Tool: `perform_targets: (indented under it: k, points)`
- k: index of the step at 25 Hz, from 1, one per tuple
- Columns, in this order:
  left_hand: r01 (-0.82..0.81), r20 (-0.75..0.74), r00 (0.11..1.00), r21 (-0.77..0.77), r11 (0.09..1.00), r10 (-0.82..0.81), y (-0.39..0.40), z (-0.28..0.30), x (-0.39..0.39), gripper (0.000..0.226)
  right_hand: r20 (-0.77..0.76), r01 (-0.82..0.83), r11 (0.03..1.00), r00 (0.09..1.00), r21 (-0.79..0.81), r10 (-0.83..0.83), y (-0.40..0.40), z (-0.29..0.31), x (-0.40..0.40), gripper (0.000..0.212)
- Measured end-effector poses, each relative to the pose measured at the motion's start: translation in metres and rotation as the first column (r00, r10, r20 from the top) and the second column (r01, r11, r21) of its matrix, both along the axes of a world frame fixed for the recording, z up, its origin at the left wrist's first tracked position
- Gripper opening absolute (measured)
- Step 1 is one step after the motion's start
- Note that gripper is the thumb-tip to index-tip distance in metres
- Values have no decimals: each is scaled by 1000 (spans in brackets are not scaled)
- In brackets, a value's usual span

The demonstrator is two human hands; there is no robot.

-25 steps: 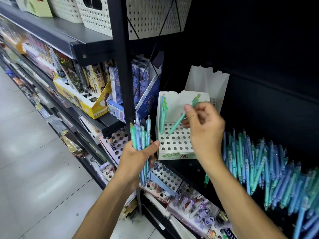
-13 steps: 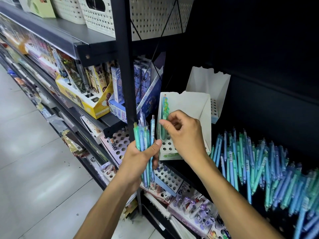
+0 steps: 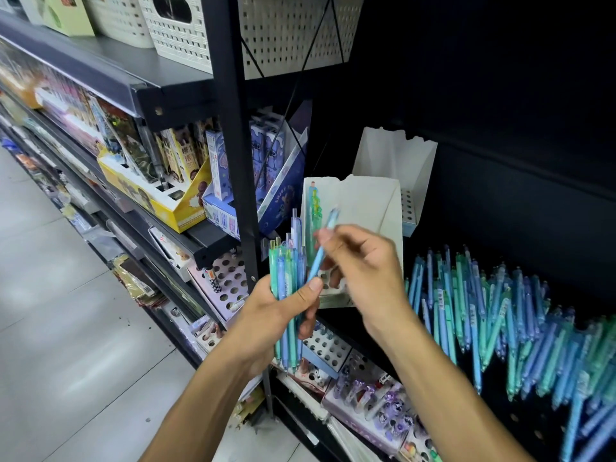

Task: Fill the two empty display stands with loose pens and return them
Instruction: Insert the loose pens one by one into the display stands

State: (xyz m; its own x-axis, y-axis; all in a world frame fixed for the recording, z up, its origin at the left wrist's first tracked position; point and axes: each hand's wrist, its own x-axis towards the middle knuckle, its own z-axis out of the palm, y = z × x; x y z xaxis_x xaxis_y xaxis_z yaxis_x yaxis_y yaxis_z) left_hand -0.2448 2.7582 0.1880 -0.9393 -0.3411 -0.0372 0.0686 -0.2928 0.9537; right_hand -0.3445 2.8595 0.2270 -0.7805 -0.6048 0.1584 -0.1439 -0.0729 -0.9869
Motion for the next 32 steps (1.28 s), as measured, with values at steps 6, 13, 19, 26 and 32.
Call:
perform_targets:
  k: [6,13,19,26,32]
  points:
    - [-201,124,973,30,979,196,-10,-11,5,24,-183,333,928,914,-166,-361,6,19,-34,18]
    - [-220,122,970,47,974,213,-9,-12,2,23,-547,251,966,817,56,-181,-5,-22,-21,22]
    - [-191,98,978,74,979,184,-6,-12,1,19,-670,266,942,740,203,-64,-11,-25,-16,27]
    - [4,-11,1000,104,995,-3,-8,-7,4,20,-535,305,951,811,41,-237,1,-16,-4,25]
    - [256,-46,967,161,953,-252,-7,-8,8,28,-25,-97,992,995,86,99,5,4,-2,6]
